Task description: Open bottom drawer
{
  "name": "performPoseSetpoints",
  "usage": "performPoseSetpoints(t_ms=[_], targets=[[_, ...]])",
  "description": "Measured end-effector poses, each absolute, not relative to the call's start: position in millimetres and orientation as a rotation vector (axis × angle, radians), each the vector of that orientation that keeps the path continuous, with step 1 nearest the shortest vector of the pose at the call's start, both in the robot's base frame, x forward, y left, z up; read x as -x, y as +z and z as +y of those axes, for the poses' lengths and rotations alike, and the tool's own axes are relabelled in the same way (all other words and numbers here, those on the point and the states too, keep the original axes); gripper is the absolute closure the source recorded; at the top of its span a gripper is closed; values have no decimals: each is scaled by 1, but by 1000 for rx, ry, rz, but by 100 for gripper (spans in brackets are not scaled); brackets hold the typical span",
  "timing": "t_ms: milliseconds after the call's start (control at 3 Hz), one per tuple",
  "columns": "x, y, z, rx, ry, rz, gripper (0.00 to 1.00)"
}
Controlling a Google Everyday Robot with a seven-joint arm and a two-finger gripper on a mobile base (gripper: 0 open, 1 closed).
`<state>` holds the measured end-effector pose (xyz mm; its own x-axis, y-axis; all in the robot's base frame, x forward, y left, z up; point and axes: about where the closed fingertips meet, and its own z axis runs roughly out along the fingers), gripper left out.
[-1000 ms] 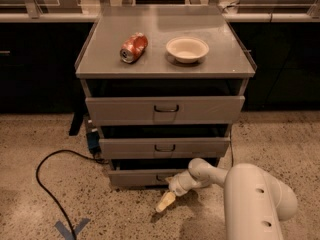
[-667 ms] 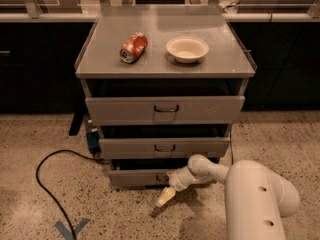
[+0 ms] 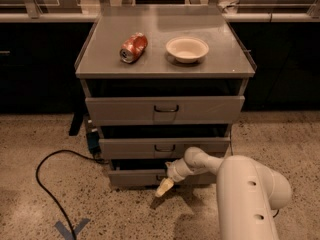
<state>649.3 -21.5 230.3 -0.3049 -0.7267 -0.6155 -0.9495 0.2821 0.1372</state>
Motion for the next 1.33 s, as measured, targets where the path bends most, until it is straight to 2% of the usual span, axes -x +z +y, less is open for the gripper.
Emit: performPoseSetpoints(t_ms=[667,1333], targets=[[-668,180,-37,1484,694,2238,0],[-668,179,-41,1473,704,2259,0]])
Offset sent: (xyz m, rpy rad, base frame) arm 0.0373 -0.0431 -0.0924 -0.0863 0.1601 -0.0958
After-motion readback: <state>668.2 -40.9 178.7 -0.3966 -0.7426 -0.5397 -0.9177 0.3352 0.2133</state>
